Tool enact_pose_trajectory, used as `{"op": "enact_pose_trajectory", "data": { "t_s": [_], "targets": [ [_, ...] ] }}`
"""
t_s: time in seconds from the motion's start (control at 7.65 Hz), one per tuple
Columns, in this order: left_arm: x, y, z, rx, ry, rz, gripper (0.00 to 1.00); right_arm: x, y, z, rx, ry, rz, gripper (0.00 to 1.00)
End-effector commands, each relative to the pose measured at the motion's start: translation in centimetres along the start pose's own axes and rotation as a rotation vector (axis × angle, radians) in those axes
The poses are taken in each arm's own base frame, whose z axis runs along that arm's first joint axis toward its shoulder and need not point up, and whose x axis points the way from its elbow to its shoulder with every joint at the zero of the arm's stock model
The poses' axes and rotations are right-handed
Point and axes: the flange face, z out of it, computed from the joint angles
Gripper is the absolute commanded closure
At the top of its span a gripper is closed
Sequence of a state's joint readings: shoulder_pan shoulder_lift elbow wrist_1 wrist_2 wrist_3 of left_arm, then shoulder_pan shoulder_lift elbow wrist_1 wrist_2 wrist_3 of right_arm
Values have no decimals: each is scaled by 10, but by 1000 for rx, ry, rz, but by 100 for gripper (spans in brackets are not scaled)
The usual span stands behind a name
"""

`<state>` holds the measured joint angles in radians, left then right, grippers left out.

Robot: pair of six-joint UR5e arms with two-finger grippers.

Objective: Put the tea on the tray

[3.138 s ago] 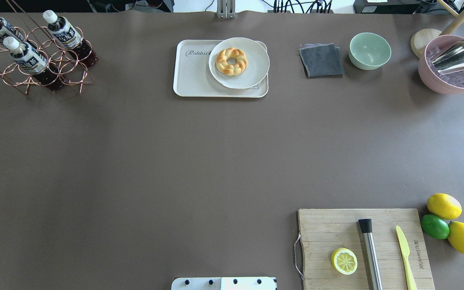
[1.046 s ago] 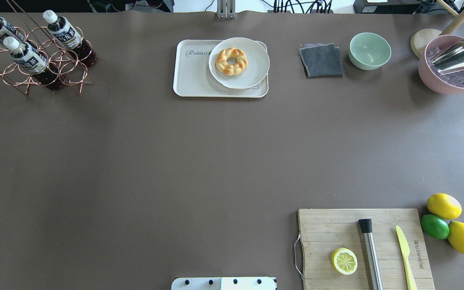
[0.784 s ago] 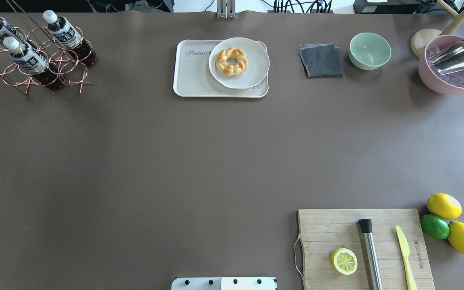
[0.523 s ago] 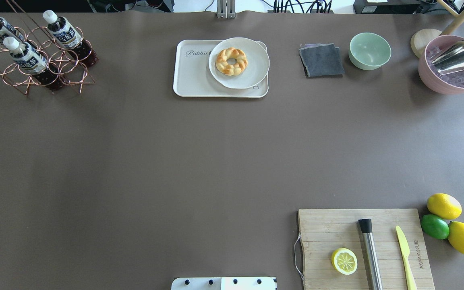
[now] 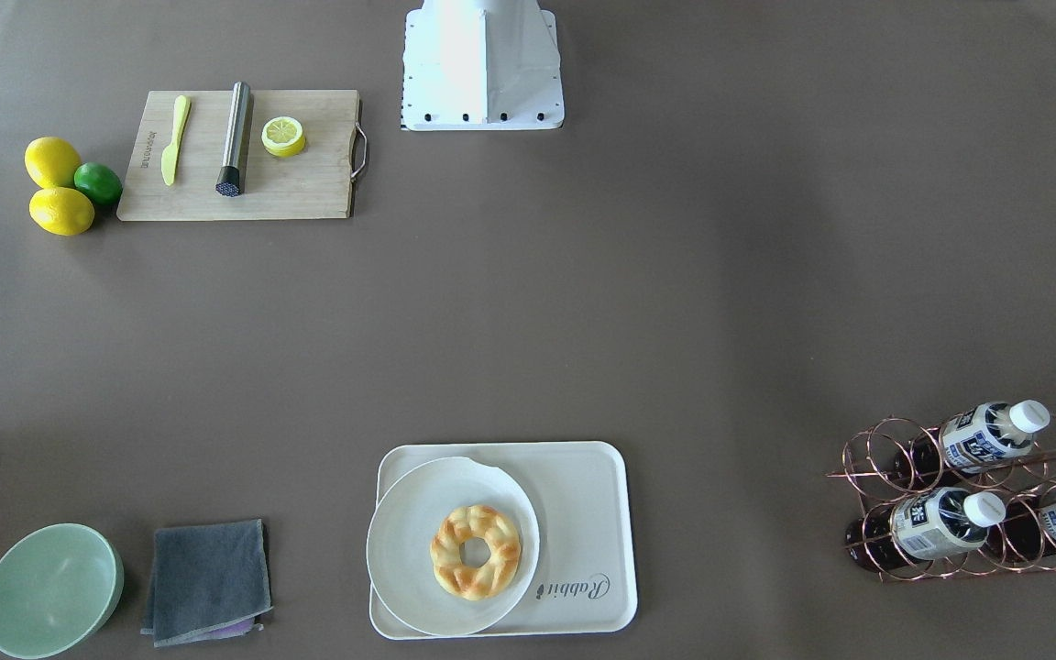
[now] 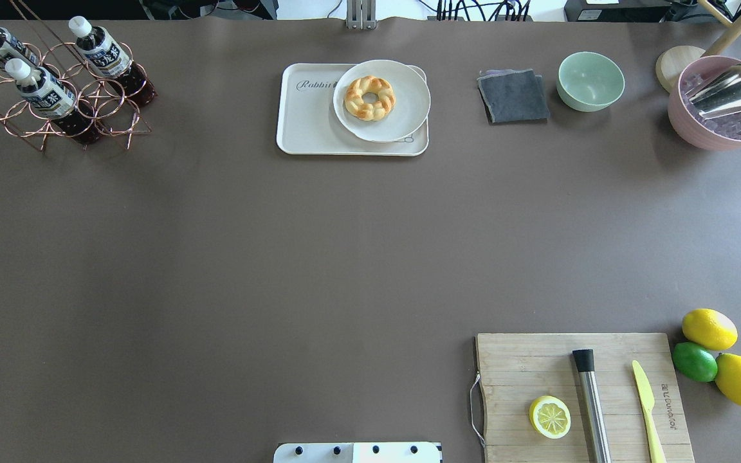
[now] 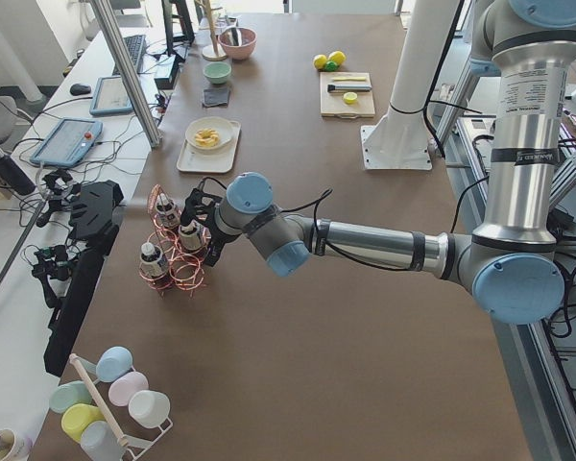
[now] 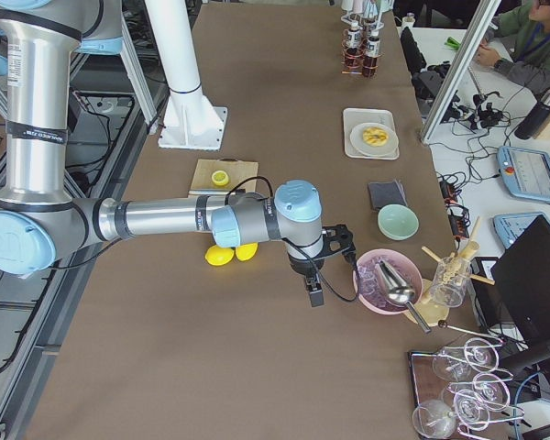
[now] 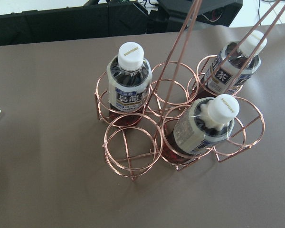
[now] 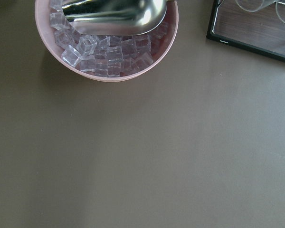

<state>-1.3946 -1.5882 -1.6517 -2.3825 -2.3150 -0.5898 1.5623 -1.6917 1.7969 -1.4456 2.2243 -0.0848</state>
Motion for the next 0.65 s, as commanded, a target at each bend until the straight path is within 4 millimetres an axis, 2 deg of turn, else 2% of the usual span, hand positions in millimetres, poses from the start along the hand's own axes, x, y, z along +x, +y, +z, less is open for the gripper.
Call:
{"op": "enact_pose_trajectory", "data": {
  "t_s": [0.0,0.26,0.39,0.52],
  "targets": [
    [47,17,44,160,-23,-24,2,2,11,4,6,-1,-3,0],
    [53,7,45,236,-72,-13,2,4,15,6,0,-1,0,0],
    [61,6,53,265,-98,-3,2,4,17,7,-2,-2,-2,0],
    [80,1,68,301,-113,7,2,4,16,6,0,0,-2,0]
  ]
}}
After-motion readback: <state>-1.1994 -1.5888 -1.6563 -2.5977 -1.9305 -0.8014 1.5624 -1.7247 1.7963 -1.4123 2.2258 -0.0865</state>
